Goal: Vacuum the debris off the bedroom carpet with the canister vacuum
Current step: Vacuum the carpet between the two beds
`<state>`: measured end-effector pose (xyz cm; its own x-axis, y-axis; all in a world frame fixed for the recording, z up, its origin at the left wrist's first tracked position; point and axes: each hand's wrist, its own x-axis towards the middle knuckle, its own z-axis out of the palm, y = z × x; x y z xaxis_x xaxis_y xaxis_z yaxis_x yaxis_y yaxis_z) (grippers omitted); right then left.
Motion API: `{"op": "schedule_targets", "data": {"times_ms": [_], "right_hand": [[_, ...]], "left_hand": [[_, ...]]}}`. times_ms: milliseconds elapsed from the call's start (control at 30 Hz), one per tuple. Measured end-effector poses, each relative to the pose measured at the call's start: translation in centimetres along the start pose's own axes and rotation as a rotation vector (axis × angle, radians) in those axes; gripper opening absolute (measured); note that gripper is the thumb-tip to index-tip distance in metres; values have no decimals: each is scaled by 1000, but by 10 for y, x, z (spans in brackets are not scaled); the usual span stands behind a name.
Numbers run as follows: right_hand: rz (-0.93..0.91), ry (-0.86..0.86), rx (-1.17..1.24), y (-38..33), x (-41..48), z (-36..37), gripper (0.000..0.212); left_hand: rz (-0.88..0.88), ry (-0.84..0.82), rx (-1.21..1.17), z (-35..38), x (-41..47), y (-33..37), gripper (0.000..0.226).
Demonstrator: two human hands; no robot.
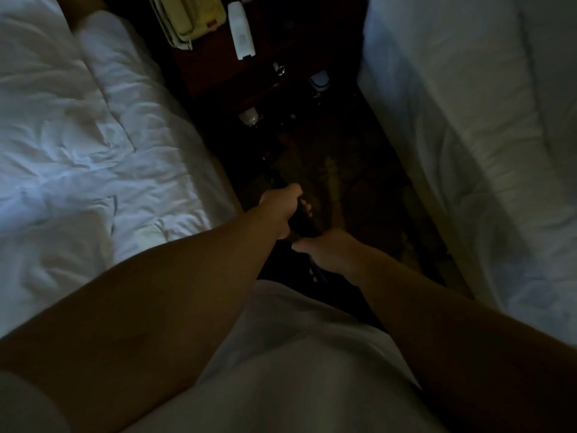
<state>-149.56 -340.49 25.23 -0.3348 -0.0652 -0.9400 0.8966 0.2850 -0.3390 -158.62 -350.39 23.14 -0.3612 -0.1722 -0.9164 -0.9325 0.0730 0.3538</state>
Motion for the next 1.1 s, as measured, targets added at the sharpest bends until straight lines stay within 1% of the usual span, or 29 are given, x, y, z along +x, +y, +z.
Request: {"op": "schedule_targets", "data": {"times_ms": [133, 233, 333, 400, 567, 667, 733, 900, 1100], "right_hand": [[-14, -53, -54, 49, -34, -26, 34], [0, -59, -107, 99, -72, -52, 27], [46, -85, -156, 151, -111, -74, 21], [90, -103, -201, 189, -132, -88, 23], [140, -141, -350, 278, -171, -117, 27], [157, -156, -415, 318, -190, -125, 23], [175, -166, -457, 342, -202, -130, 23], [208, -172, -527, 393, -229, -143, 21], [235, -157, -501, 472, -266, -141, 18]], "left_hand": [[-44, -35, -13, 31, -36, -47, 19], [-66, -57, -25, 64, -68, -92, 23], [-89, -66, -80, 96, -99, -147, 30], [-104, -68, -133, 119, -117, -188, 33], [-143, -79, -284, 170, -183, -271, 20], [-152, -62, -352, 189, -205, -313, 23], [-171, -56, -366, 200, -219, -338, 26], [-192, -58, -401, 228, -255, -388, 15], [-192, -78, -384, 251, -291, -461, 14]]}}
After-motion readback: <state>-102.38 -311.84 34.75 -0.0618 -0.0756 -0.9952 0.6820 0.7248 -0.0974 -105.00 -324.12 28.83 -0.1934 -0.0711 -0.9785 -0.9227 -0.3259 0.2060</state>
